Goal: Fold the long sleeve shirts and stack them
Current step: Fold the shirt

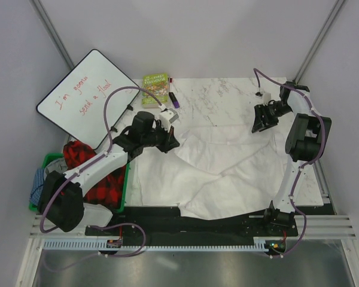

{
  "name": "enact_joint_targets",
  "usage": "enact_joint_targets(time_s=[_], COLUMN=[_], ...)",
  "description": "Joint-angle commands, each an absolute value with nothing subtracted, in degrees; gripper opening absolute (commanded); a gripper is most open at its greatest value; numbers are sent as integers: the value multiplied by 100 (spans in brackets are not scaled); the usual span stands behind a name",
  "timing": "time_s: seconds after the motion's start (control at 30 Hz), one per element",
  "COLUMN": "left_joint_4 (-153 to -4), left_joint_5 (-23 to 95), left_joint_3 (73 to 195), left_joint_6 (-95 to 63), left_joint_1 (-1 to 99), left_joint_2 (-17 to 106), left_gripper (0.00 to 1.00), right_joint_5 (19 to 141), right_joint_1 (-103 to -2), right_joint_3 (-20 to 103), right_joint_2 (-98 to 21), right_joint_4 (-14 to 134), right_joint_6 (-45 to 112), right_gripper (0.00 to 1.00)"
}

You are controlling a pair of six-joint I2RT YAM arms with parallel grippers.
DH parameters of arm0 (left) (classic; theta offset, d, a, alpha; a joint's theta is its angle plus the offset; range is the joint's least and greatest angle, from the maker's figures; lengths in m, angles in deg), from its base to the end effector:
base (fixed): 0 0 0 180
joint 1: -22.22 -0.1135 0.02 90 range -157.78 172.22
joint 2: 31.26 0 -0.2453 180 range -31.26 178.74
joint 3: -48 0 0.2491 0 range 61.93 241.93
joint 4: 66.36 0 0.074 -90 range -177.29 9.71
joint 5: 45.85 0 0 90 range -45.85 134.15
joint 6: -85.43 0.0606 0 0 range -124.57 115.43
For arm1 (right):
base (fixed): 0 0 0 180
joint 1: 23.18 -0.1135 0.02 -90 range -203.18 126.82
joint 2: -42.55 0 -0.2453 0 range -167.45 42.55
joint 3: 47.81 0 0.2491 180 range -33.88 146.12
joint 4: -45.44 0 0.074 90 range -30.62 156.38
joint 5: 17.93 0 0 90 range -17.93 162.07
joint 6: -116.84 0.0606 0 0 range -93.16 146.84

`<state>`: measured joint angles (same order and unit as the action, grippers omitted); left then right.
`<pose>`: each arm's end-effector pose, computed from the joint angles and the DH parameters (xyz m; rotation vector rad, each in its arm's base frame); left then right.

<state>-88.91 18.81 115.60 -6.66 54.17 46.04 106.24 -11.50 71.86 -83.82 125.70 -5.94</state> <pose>0.2582 -0.1916 0.2421 0.8179 2.0247 -0.8156 0.4176 -0.0516 0.1580 -0.5292 2.7182 0.7600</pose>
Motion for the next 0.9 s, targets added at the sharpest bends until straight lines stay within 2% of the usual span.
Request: enact_joint_targets(time_s=[0.0, 0.37, 0.47, 0.5, 0.57, 0.73, 0.87], left_joint_4=[-8100, -7748, -8002, -8299, -8757, -9198, -9522], left_joint_5=[2472, 2482, 2403, 2359, 2245, 2042, 2191], left_joint_3=[11116, 10667, 10772, 10807, 10816, 10869, 11342], left_joint_6=[-994, -624, -563, -536, -501, -45, 254], left_joint_1=[5097, 4622, 4569, 4543, 4420, 4060, 4033], left_joint_2=[4565, 4855, 4969, 4986, 4882, 4345, 4545], left_gripper=[2, 3, 18, 30, 44, 57, 59], right_joint_5=[10521, 10222, 10222, 10230, 10248, 10204, 10055], right_joint_1=[-1184, -1184, -1184, -1184, -1184, -1184, -1220], right_joint_3=[7282, 7274, 7265, 7265, 7291, 7283, 7186], right_joint_2=[-8279, -8375, -8305, -8253, -8174, -7875, -7734], right_joint_4=[12503, 12530, 12643, 12688, 12836, 13048, 13188], right_joint_6=[-691, -726, -814, -858, -989, -1280, -1517], right_gripper=[58, 57, 57, 56, 56, 56, 56])
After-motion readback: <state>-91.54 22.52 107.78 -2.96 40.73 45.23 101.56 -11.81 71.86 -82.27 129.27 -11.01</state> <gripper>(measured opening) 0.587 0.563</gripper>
